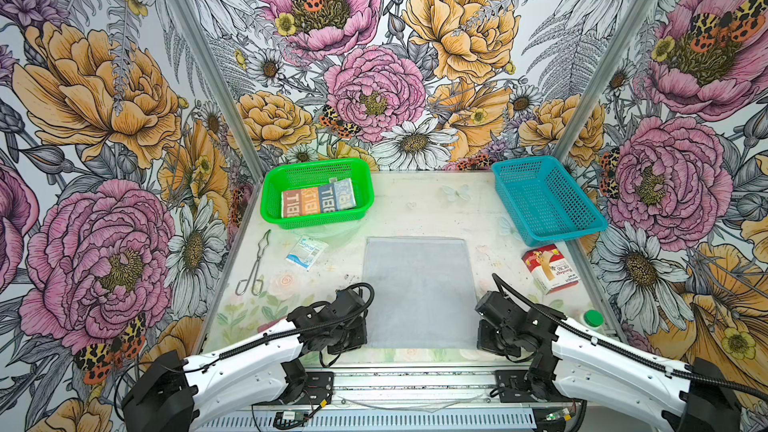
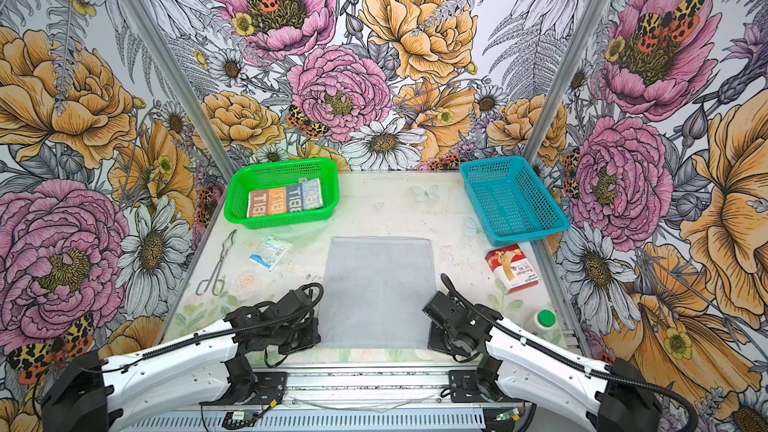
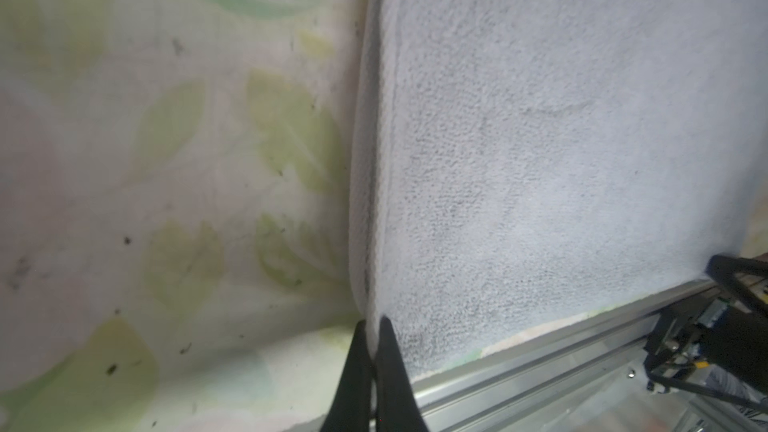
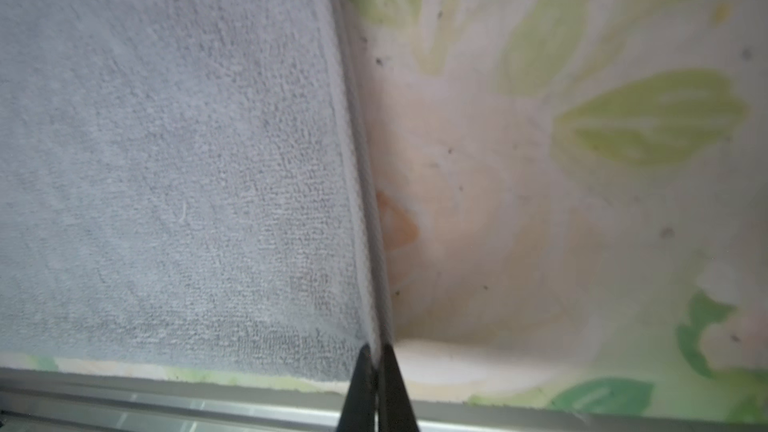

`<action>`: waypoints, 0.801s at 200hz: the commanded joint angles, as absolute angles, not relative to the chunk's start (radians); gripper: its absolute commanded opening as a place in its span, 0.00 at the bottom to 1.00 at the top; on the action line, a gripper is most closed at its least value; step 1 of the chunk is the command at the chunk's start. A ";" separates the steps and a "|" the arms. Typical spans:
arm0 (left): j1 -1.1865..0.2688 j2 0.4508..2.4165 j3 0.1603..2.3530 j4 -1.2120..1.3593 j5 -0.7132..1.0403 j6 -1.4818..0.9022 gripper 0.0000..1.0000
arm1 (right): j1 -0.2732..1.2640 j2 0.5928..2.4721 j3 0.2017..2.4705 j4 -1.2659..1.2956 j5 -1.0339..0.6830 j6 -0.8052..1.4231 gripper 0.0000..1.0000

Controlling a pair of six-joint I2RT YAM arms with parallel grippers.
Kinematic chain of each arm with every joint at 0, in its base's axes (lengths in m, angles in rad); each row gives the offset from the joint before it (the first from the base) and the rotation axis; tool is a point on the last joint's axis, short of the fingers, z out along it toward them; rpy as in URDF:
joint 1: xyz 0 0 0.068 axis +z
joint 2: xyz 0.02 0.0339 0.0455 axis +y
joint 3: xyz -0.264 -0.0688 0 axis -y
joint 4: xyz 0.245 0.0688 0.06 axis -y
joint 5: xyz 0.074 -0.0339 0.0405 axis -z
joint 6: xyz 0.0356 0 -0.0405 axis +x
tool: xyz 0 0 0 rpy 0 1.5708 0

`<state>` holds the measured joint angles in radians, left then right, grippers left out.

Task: Fold and stack the towels
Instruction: 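Lift the near edge and fold it over onto the far edge with both grippers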

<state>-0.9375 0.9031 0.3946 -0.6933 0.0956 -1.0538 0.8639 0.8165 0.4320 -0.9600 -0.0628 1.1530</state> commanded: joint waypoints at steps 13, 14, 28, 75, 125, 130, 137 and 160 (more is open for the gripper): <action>-1.012 0.805 0.444 -0.864 0.018 -1.200 0.00 | 0.880 0.698 0.491 -1.217 -0.075 1.228 0.00; -1.011 0.802 0.447 -0.865 0.017 -1.198 0.00 | 0.878 0.696 0.494 -1.219 -0.073 1.229 0.00; -0.957 0.797 0.488 -0.863 0.041 -1.150 0.00 | 0.865 0.715 0.538 -1.223 -0.049 1.210 0.00; -0.780 0.916 0.642 -0.861 0.157 -0.928 0.00 | 0.782 0.919 0.739 -1.209 0.036 1.060 0.00; -0.660 1.044 0.761 -0.843 0.186 -0.779 0.00 | 0.569 1.109 0.912 -1.128 0.014 0.816 0.00; -0.648 1.055 0.771 -0.839 0.186 -0.770 0.00 | 0.556 1.131 0.929 -1.120 0.016 0.798 0.00; -0.631 1.071 0.781 -0.827 0.194 -0.753 0.00 | 0.539 1.158 0.953 -1.109 0.021 0.775 0.00; -0.578 1.140 0.814 -0.796 0.217 -0.699 0.00 | 0.475 1.238 1.011 -1.060 0.008 0.706 0.00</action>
<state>-0.6228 1.0874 0.7700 -0.8322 0.1806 -0.7963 0.5224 1.1851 0.9451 -1.1244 -0.0051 0.8261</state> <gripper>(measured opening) 0.047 0.044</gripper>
